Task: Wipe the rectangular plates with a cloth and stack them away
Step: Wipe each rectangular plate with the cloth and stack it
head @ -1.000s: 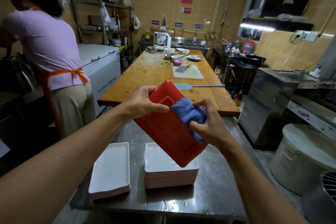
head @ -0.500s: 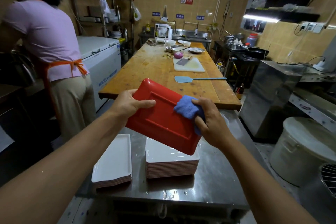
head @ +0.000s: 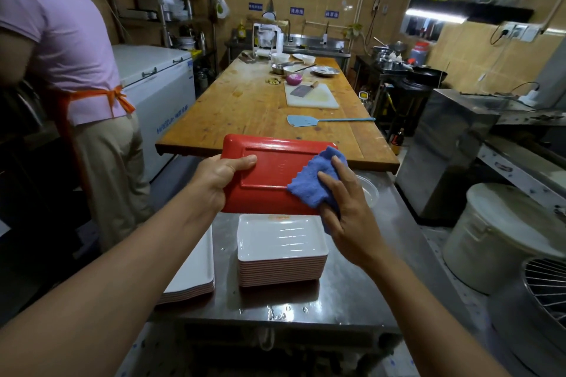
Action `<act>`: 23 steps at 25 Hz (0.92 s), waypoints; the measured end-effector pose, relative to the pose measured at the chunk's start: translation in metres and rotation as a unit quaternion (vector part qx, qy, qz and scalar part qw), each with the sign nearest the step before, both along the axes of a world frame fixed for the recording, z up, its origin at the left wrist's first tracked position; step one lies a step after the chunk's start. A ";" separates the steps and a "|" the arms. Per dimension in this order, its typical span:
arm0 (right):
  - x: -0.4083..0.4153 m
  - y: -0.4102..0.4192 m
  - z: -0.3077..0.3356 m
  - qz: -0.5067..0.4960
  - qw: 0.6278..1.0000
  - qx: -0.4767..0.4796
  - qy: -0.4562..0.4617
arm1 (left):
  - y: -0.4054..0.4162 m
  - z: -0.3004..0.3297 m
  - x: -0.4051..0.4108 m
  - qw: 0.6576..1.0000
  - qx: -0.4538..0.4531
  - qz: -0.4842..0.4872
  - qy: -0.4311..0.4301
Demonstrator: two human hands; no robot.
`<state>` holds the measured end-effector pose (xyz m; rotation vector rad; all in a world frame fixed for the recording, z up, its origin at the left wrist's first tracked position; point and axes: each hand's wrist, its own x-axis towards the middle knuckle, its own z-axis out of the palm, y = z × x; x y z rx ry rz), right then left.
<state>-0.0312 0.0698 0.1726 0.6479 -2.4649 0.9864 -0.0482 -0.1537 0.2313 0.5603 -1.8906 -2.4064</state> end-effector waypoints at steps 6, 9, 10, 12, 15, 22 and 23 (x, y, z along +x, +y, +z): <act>0.004 -0.029 -0.011 -0.072 0.981 0.128 0.124 | 0.017 -0.004 -0.002 0.998 0.049 0.027 -0.015; 0.007 -0.053 -0.013 -0.054 0.979 0.145 0.131 | 0.021 -0.010 -0.001 0.997 0.030 0.068 0.012; 0.008 -0.060 -0.011 -0.045 0.981 0.141 0.125 | 0.020 -0.012 0.000 0.996 0.019 0.080 0.023; 0.006 -0.072 -0.005 -0.034 0.984 0.137 0.108 | 0.019 -0.017 0.003 0.995 0.004 0.091 0.038; -0.003 -0.084 0.006 -0.034 0.989 0.124 0.078 | 0.017 -0.019 0.006 0.993 -0.019 0.107 0.056; -0.035 -0.052 0.006 -0.062 0.998 -0.009 -0.026 | -0.007 -0.014 0.015 0.990 0.025 0.139 0.031; -0.034 -0.053 0.004 -0.067 0.997 -0.032 -0.034 | -0.009 -0.014 0.015 0.989 0.037 0.140 0.028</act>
